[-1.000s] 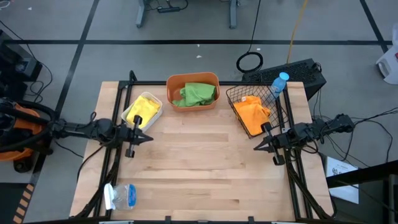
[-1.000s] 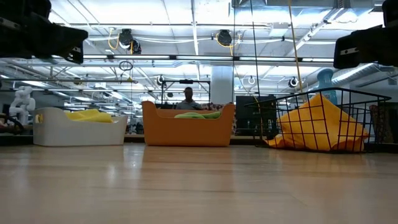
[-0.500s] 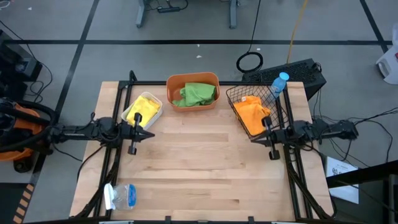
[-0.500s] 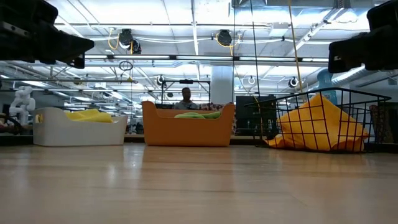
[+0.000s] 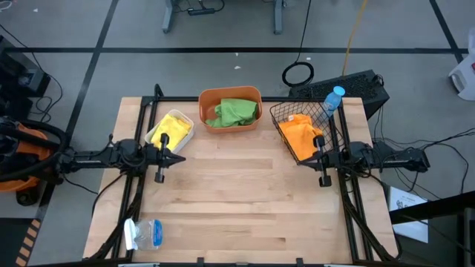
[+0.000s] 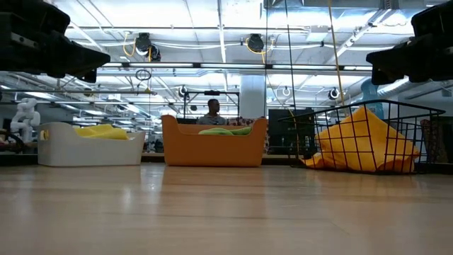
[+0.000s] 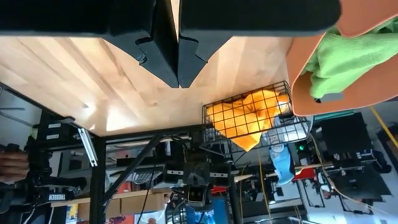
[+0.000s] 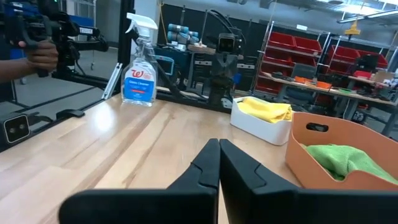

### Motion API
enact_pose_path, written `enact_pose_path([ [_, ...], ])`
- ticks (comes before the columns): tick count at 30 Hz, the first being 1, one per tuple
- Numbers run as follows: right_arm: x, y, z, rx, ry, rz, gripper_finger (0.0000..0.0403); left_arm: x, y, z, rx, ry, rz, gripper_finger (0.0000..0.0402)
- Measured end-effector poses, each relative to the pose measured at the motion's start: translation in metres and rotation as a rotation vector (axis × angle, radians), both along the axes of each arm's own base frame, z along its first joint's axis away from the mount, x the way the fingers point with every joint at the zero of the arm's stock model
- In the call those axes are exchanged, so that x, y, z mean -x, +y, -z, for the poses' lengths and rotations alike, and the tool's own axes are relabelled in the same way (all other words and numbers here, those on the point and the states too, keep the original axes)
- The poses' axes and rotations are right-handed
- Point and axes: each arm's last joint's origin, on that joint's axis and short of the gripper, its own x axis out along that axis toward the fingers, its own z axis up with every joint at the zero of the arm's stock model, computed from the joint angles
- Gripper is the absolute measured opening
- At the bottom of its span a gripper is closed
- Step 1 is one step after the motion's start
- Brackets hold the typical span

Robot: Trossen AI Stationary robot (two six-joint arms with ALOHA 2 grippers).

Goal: Sort microfiber towel by color & place in baskets
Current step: Return to Home Position

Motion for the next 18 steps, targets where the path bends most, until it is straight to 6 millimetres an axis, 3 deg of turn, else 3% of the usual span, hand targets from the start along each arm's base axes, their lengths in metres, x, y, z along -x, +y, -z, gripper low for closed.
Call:
enact_pose_path([
  [18,-0.0003,-0.0001,0.0005,-0.029,0.009,0.003,0.0,0.0001,0.0,0.0007,0.052,0.014,-0.004,0.0],
])
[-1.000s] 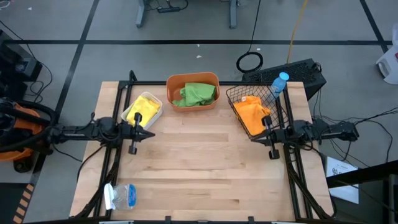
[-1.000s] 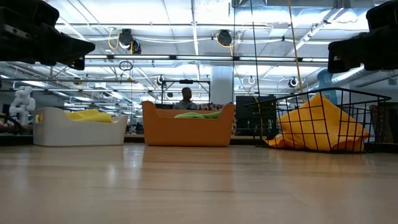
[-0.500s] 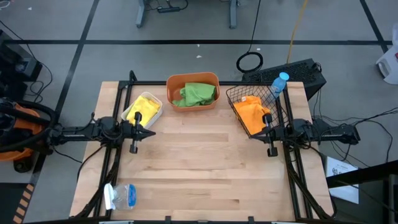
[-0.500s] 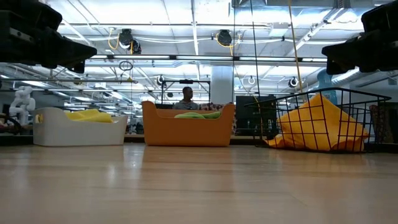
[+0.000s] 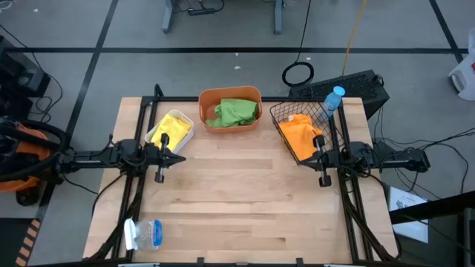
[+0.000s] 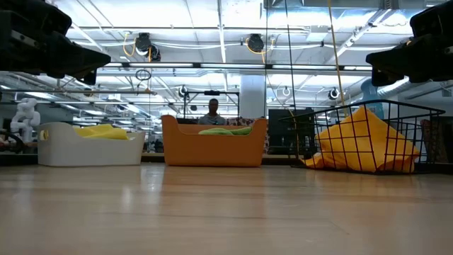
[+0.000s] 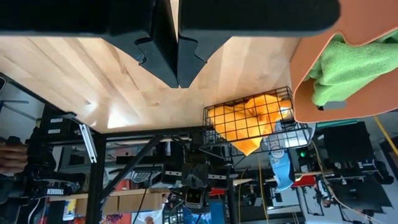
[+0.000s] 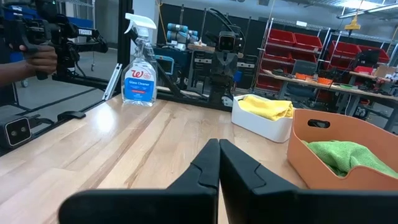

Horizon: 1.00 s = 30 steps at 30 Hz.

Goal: Sort microfiber towel by color & place in baskets
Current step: Return to Home Position

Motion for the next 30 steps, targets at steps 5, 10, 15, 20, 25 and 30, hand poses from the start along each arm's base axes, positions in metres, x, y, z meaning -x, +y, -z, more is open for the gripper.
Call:
enact_pose_path([
  [5,0.0,0.0,0.0,0.0,0.0,0.0,0.0,0.0,0.0001,0.0001,0.0,0.001,-0.004,0.0],
  [10,0.0,0.0,0.0,-0.008,0.001,-0.001,0.0,-0.0001,0.0001,0.0002,0.0,0.001,-0.004,0.0],
  [15,0.0,0.0001,0.0,-0.008,0.001,-0.002,0.0,-0.0001,0.0001,0.0003,0.0,0.001,-0.005,0.0],
  [20,0.0,0.0001,0.0,-0.005,0.001,-0.002,0.0,-0.0001,0.0002,0.0004,0.0,0.001,-0.005,0.0],
  [25,0.0,0.0001,0.0,0.011,-0.001,-0.002,0.0,-0.0001,0.0002,0.0004,0.0,0.001,-0.006,0.0006],
  [30,0.0,0.0001,0.0,0.023,-0.002,-0.002,0.0,-0.0001,0.0002,0.0005,0.0,0.001,-0.007,0.0024],
])
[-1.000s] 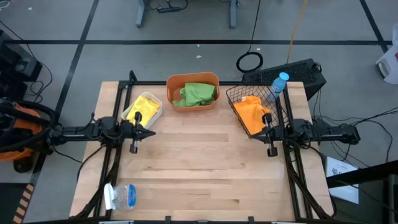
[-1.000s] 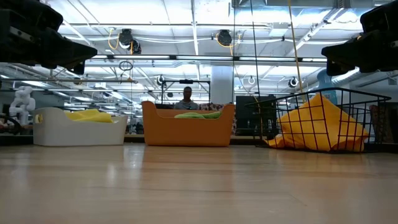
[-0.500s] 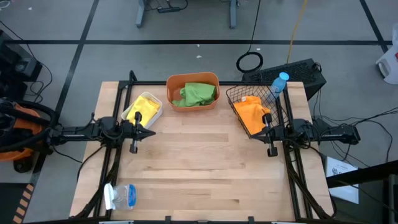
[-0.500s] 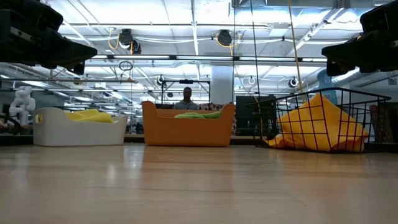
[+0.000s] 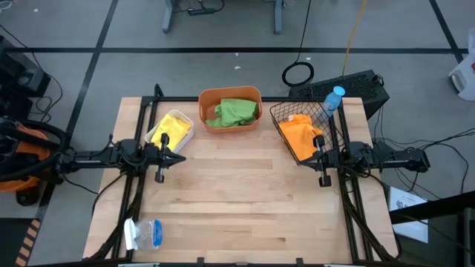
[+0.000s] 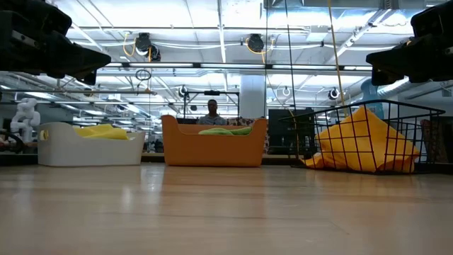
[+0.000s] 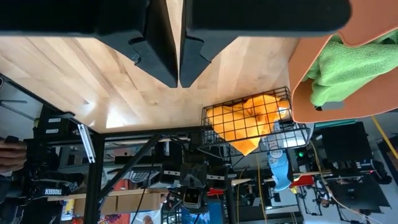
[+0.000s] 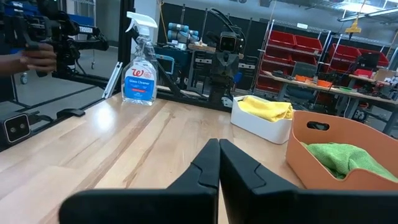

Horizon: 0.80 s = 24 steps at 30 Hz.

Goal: Sort microfiber towel by color & place in baskets
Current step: Return to Home Position

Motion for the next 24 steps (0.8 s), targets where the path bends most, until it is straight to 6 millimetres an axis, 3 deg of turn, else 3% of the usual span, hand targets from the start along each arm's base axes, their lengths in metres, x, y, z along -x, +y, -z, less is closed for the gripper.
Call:
enact_pose_path([
  [10,0.0,0.0,-0.0003,-0.133,0.011,-0.005,0.0,-0.0001,0.0004,0.0003,-0.041,0.0,-0.014,0.0029],
  [24,0.0,0.0,-0.0003,-0.139,0.01,-0.006,0.0,-0.0019,-0.0009,0.0017,-0.09,-0.056,0.029,0.0007],
])
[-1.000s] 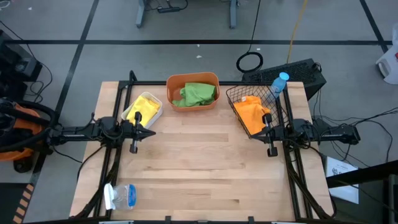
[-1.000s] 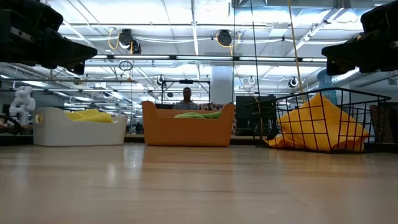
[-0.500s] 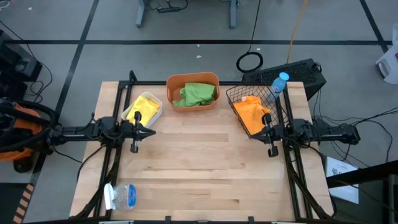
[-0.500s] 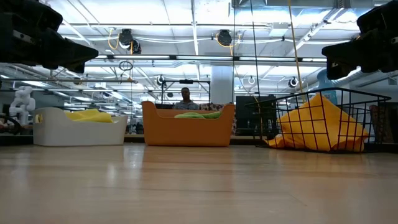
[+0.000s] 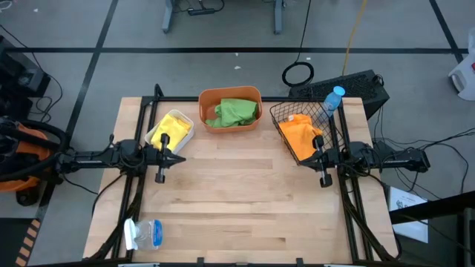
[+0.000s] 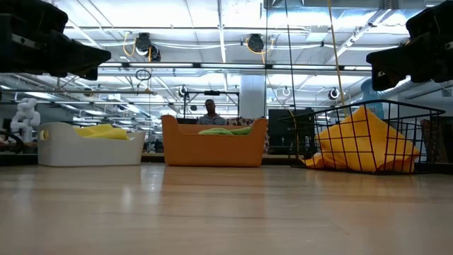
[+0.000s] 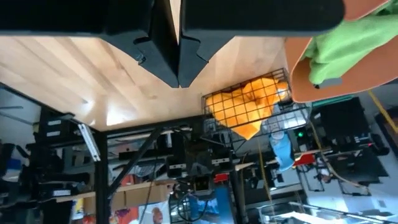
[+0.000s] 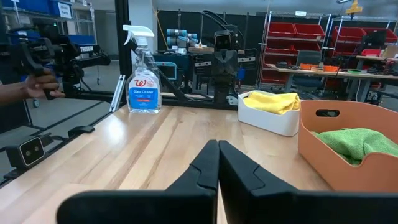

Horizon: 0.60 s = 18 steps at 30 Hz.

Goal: Sort microfiber towel by color & place in baskets
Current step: Return to Home Position

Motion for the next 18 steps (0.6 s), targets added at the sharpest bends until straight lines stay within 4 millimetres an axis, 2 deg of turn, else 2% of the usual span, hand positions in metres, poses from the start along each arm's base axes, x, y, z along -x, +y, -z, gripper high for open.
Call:
enact_pose_path([
  [7,0.0,0.0,0.0,0.0,0.0,0.0,0.0,-0.0002,0.0027,0.0012,0.011,0.013,-0.094,0.0008],
  [18,0.0,0.0,0.0,0.0,0.0,0.0,0.0,-0.0002,0.003,0.001,0.011,0.01,-0.104,0.0008],
])
